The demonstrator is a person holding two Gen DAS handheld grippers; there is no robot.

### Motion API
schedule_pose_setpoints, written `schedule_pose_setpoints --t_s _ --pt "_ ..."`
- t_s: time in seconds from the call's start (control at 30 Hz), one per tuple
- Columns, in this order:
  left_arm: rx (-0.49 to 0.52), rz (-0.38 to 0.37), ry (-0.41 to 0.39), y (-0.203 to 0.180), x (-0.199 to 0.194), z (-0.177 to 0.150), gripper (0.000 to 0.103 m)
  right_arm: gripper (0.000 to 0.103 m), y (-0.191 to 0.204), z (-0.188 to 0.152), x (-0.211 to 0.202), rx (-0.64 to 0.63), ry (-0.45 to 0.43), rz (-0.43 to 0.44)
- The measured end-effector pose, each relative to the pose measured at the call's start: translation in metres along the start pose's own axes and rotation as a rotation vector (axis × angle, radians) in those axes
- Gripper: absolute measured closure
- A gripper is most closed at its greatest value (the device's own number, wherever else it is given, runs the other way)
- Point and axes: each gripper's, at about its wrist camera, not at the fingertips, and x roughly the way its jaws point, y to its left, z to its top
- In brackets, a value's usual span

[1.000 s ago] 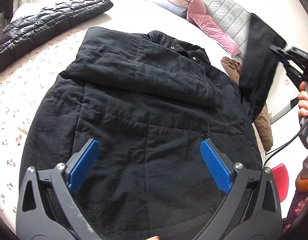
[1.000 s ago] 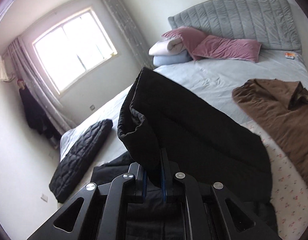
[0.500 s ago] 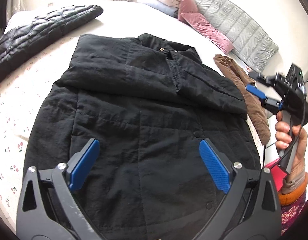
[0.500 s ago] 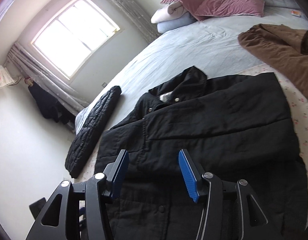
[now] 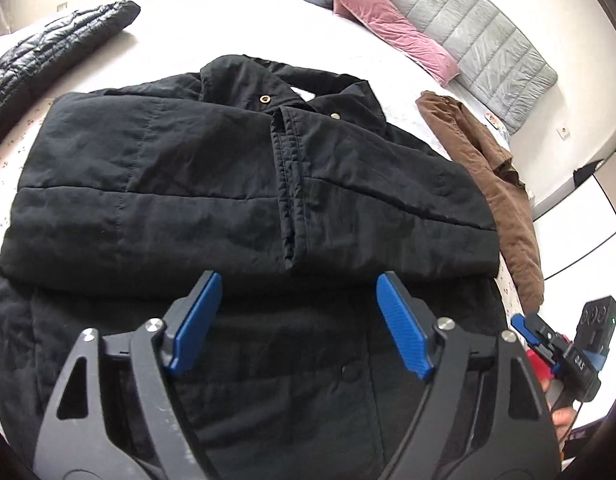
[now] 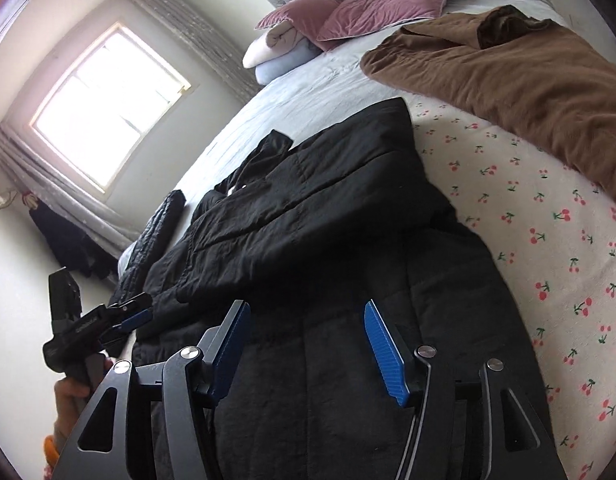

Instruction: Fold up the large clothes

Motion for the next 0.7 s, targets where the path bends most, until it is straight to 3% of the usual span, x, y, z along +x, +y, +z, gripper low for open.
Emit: schedule_pose_setpoints --t_s 0.13,0.17,0.2,0.23,0.27,0.33,0.43,0.47,0.57,0.7 --pt "-0.027 0.071 0.017 0.0 0.042 0.009 0.035 0.043 -0.03 0.006 0.005 0.085 0.002 -0.004" --pt "-0.007 0.084 0.009 -0.004 0.048 0.008 0.047 0.043 -0.035 0.007 0.007 0.089 0.004 -0.012" --pt "0.024 0.099 -0.018 -0.011 0.05 0.006 0.071 0.043 -0.039 0.008 0.01 0.091 0.006 -0.03" --pt "0.048 0.109 -0.058 -0.016 0.048 0.002 0.085 0.043 -0.043 0.007 0.012 0.097 0.008 -0.045" --pt "0.079 0.165 -0.106 -0.022 0.046 -0.002 0.087 0.043 -0.047 0.007 0.014 0.107 0.009 -0.058" --pt "0.158 0.278 -0.143 -0.03 0.058 -0.013 0.08 0.043 -0.057 0.006 0.018 0.118 0.011 -0.086" --pt "0.231 0.332 -0.172 -0.037 0.06 -0.024 0.076 0.043 -0.062 0.004 0.02 0.064 -0.01 -0.195" --pt "0.228 0.339 -0.168 -0.036 0.055 -0.025 0.066 0.043 -0.064 0.003 0.021 0.043 -0.014 -0.237" --pt "0.19 0.277 -0.143 -0.029 0.032 -0.028 0.042 0.043 -0.062 0.006 0.012 0.031 -0.033 -0.245" --pt "0.166 0.188 -0.14 -0.01 0.002 -0.039 0.038 0.044 -0.052 0.023 0.007 -0.056 -0.098 -0.301"
